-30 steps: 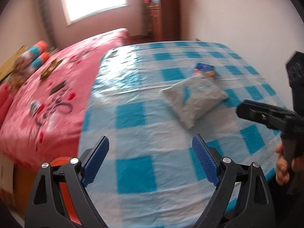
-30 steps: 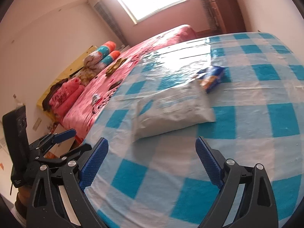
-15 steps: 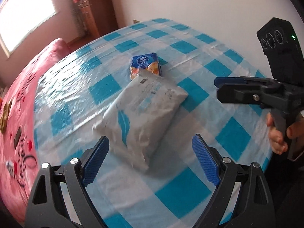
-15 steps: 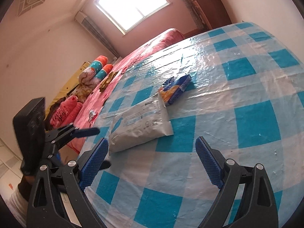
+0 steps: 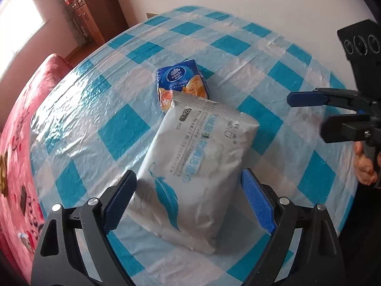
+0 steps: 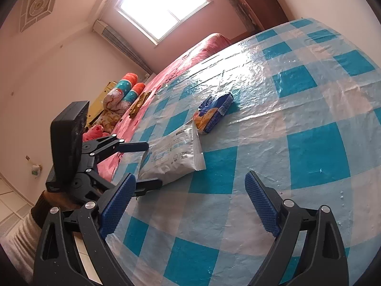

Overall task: Collect trash
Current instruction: 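Close the left tool on the white wet-wipes pack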

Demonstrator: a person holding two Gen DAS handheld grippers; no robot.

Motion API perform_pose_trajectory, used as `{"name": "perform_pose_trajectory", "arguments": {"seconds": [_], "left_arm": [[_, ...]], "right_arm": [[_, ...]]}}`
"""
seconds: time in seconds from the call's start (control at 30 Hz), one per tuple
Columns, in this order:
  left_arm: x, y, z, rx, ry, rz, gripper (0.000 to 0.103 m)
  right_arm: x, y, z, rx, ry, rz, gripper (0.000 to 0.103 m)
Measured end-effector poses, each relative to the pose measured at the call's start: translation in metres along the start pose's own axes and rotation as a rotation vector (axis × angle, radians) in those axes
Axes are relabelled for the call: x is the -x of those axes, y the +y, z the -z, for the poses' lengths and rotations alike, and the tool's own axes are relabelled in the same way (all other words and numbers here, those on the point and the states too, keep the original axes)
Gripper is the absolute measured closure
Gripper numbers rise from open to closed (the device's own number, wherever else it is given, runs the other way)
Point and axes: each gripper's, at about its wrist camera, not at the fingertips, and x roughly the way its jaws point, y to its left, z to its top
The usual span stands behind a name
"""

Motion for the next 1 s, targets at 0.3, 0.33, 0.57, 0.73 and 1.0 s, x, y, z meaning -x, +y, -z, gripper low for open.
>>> {"name": "perform_pose_trajectory", "arguments": {"seconds": [0.3,0.33,0.57,0.73,1.0], "left_arm": [[-0.013,0.001,-0.007,-0.011,0.005,0.017,0.009],[-0.014,0.002,-0.007,-0.006,0.000,0.019,0.009],[-0.019,0.004,-0.005,0.059,-0.032,0.031,0.009],[-0.017,0.003,0.000,0.101,-0.068,0.004,0.010],[-0.012,0.007,0.009,0.233,-0.083,-0.026,0.022]], "right_arm": [[-0.003,-0.002,-0.002,-0.002,0.005,-0.002,0.011],[-0.003,-0.002,-0.002,-0.002,0.006,-0.001,0.011],[-0.006,0.002,-0.003,0.009,0.012,0.016,0.011],[-0.008,0.004,-0.003,0.014,0.014,0.032,0.011],[-0.013,0.002,-0.009,0.026,0.017,0.069,0.011]]}}
